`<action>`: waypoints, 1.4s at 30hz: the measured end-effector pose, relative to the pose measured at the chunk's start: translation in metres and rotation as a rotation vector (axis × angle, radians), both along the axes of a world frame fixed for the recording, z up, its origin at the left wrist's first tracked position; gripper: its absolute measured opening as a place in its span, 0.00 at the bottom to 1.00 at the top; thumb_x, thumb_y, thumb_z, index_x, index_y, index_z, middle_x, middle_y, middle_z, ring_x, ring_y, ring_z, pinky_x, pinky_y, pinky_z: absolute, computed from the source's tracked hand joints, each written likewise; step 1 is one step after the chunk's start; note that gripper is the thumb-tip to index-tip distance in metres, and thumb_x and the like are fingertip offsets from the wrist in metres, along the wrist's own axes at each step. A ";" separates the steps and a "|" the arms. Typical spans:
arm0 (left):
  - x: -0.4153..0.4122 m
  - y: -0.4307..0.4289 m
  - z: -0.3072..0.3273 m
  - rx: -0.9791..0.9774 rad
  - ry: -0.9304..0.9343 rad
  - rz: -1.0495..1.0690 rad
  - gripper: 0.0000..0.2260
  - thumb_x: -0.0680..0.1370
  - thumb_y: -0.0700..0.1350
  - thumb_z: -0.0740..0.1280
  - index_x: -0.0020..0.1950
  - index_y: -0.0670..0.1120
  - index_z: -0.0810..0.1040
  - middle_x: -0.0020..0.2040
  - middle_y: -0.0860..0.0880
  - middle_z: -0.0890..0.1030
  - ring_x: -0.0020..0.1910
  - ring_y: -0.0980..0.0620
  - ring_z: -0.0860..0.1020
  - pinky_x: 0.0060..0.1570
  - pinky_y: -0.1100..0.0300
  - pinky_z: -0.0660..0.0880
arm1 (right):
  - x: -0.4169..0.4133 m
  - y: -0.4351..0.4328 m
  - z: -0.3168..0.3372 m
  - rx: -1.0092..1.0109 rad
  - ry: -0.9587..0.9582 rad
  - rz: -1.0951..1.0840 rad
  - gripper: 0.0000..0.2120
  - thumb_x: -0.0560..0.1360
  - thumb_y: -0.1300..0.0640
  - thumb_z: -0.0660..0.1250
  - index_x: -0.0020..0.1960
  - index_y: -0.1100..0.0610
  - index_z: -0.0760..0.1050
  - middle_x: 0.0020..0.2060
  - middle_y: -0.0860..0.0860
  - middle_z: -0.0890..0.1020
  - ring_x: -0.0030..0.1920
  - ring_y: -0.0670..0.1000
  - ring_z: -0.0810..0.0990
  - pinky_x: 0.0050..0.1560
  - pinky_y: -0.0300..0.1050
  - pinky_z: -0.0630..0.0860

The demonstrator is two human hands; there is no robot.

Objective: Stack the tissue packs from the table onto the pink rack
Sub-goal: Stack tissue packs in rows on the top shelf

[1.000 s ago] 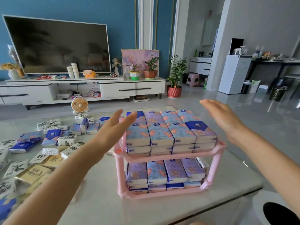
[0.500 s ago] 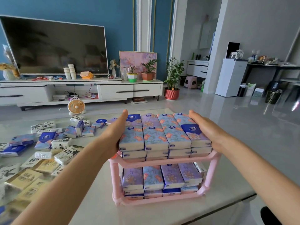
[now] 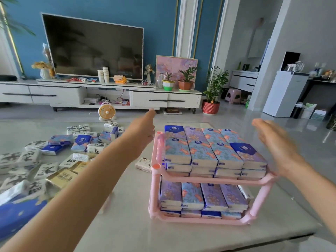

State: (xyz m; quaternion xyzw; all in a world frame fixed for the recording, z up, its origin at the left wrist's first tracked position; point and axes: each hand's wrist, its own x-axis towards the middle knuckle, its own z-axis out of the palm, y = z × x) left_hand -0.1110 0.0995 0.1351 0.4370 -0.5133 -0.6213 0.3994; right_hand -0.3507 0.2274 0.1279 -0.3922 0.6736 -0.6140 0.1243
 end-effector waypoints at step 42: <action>0.187 -0.060 -0.141 0.013 -0.090 0.314 0.14 0.76 0.48 0.66 0.59 0.44 0.75 0.46 0.49 0.81 0.43 0.53 0.81 0.44 0.56 0.80 | 0.305 -0.182 -0.114 0.404 0.372 0.832 0.30 0.65 0.57 0.76 0.63 0.45 0.69 0.51 0.38 0.77 0.50 0.33 0.76 0.47 0.26 0.72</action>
